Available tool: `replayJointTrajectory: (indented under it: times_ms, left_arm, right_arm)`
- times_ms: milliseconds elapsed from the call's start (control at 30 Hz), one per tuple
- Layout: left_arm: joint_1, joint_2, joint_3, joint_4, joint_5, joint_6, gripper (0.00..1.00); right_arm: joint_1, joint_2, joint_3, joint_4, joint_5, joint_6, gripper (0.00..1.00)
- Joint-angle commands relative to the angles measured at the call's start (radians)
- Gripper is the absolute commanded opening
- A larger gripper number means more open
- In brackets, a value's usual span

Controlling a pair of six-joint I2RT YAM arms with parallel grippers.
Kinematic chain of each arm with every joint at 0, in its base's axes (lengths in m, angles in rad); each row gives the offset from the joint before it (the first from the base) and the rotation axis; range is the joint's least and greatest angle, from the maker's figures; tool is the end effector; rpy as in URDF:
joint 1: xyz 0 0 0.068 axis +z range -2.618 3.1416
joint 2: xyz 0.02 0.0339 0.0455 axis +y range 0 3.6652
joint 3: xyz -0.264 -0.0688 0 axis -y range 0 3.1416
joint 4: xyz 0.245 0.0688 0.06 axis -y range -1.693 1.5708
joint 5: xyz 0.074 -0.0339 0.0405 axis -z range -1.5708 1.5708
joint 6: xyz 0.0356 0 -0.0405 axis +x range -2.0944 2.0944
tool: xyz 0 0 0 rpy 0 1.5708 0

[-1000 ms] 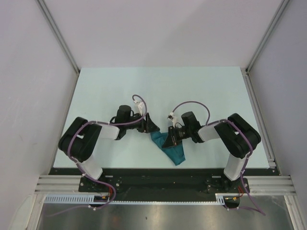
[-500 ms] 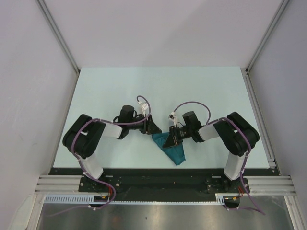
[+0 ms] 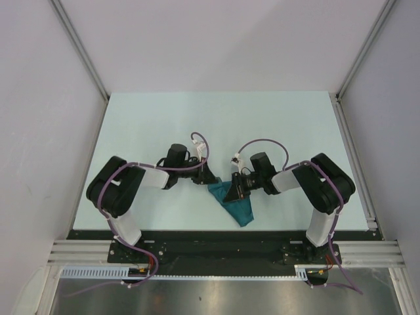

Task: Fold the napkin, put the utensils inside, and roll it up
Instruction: Roll the napkin with the utensil

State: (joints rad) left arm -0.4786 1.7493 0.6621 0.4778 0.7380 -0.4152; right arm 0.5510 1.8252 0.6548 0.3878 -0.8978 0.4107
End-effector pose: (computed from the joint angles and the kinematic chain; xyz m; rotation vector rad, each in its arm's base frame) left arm 0.2696 -0.1669 0.1269 0.5250 2.2353 -1.2922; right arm 0.2456 0.1836 0.0989 -0.6556 2.3888 1.5045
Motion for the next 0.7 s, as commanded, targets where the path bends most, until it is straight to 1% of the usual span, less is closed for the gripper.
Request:
replayJointTrajectory:
  times_ms: [0, 33, 67, 100, 167, 200, 267, 300, 367, 400, 467, 500, 533, 567, 600, 633, 667]
  left_arm:
    - [-0.012, 0.013, 0.063, -0.086, -0.045, 0.038, 0.06]
    - [-0.012, 0.015, 0.071, -0.103, -0.052, 0.044, 0.04]
    - [-0.012, 0.019, 0.085, -0.134, -0.066, 0.046, 0.02]
    - [-0.012, 0.027, 0.093, -0.148, -0.068, 0.049, 0.01]
    - [-0.012, 0.032, 0.108, -0.177, -0.074, 0.050, 0.00]
    - [-0.012, 0.035, 0.111, -0.182, -0.075, 0.050, 0.00]
    - [-0.012, 0.041, 0.119, -0.195, -0.078, 0.049, 0.00]
    - [-0.012, 0.044, 0.122, -0.199, -0.075, 0.047, 0.00]
    - [-0.014, 0.050, 0.131, -0.209, -0.074, 0.044, 0.00]
    - [-0.014, 0.053, 0.134, -0.215, -0.075, 0.042, 0.00]
    - [-0.014, 0.059, 0.143, -0.231, -0.077, 0.042, 0.00]
    - [-0.014, 0.059, 0.145, -0.234, -0.078, 0.042, 0.00]
    - [-0.014, 0.061, 0.148, -0.238, -0.078, 0.039, 0.00]
    - [-0.014, 0.061, 0.149, -0.240, -0.078, 0.036, 0.00]
    - [-0.014, 0.062, 0.152, -0.243, -0.080, 0.032, 0.00]
    - [-0.014, 0.062, 0.157, -0.252, -0.084, 0.029, 0.00]
    - [-0.014, 0.064, 0.160, -0.254, -0.086, 0.027, 0.00]
  right_arm:
    - [-0.008, -0.062, -0.006, -0.148, 0.118, -0.045, 0.30]
    - [-0.008, -0.079, 0.006, -0.174, 0.134, -0.053, 0.34]
    - [-0.008, -0.098, 0.012, -0.235, 0.152, -0.064, 0.37]
    - [-0.006, -0.122, 0.022, -0.266, 0.184, -0.087, 0.44]
    - [-0.006, -0.190, 0.043, -0.350, 0.217, -0.111, 0.48]
    - [-0.005, -0.211, 0.051, -0.380, 0.253, -0.131, 0.52]
    - [0.000, -0.271, 0.081, -0.476, 0.298, -0.153, 0.56]
    - [0.013, -0.288, 0.091, -0.504, 0.357, -0.173, 0.57]
    - [0.032, -0.346, 0.111, -0.565, 0.419, -0.185, 0.59]
    - [0.047, -0.366, 0.124, -0.579, 0.492, -0.188, 0.61]
    - [0.116, -0.420, 0.137, -0.608, 0.581, -0.200, 0.62]
    - [0.145, -0.432, 0.153, -0.616, 0.696, -0.204, 0.65]
    - [0.223, -0.441, 0.161, -0.635, 0.762, -0.217, 0.65]
    - [0.260, -0.454, 0.170, -0.641, 0.893, -0.220, 0.65]
    - [0.301, -0.454, 0.178, -0.644, 0.971, -0.225, 0.66]
    - [0.370, -0.455, 0.177, -0.632, 1.031, -0.236, 0.66]
    - [0.406, -0.455, 0.175, -0.623, 1.127, -0.243, 0.66]
